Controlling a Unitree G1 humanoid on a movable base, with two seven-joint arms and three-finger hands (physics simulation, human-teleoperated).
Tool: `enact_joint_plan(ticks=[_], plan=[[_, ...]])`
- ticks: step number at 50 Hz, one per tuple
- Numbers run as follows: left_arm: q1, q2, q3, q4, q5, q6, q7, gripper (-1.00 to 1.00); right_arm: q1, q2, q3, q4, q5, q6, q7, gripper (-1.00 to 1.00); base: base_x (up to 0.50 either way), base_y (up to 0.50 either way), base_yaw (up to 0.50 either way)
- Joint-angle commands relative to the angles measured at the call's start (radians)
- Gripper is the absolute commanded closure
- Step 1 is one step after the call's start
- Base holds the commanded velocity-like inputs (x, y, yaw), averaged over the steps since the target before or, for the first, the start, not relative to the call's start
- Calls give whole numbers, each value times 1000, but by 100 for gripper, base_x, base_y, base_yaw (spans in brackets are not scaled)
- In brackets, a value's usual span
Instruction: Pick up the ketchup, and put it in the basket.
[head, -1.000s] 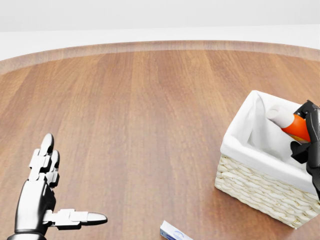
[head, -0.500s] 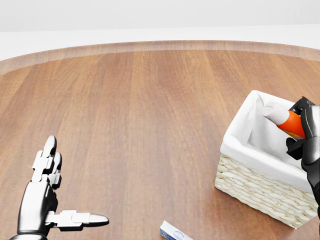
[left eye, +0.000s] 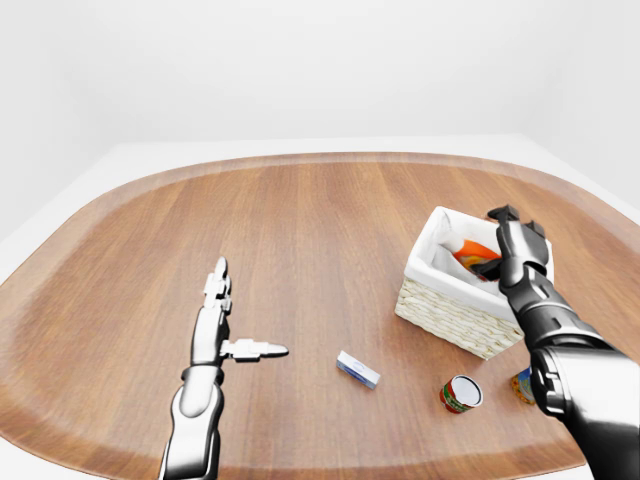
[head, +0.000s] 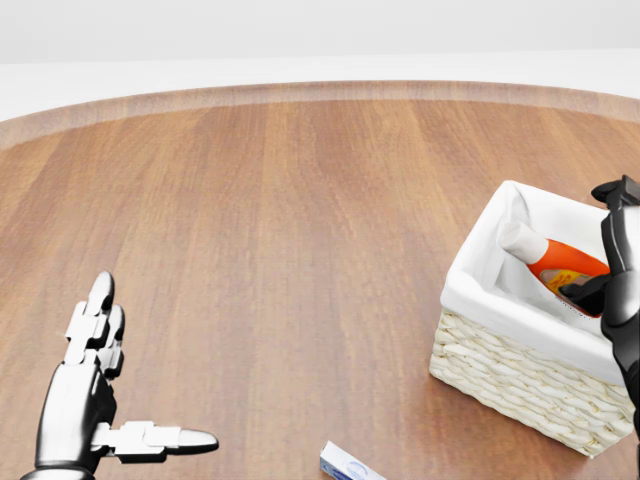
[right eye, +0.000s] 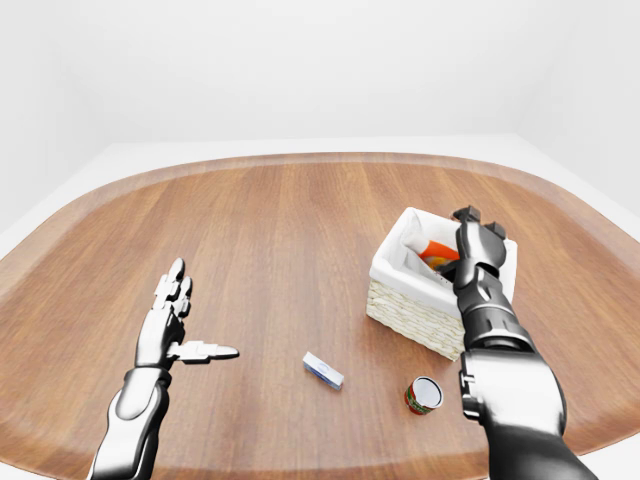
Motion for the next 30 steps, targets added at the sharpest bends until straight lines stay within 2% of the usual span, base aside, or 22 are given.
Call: enact_joint_plan(ticks=[1,20,30], plan=[[1,-1,-2,1,2,0,-1,-100,-8,-2,-9,-4,1,0,-22,-100,0,0,0],[9,-3,-6,-8,3,0,-3,-100,-6,-2,-8,-6,0,0,-26,-100,0,0,0],[16,-4,-7,-24,3,0,-6,-100,-26,-40,-5,-62,16,0,-23,-100,0,0,0]])
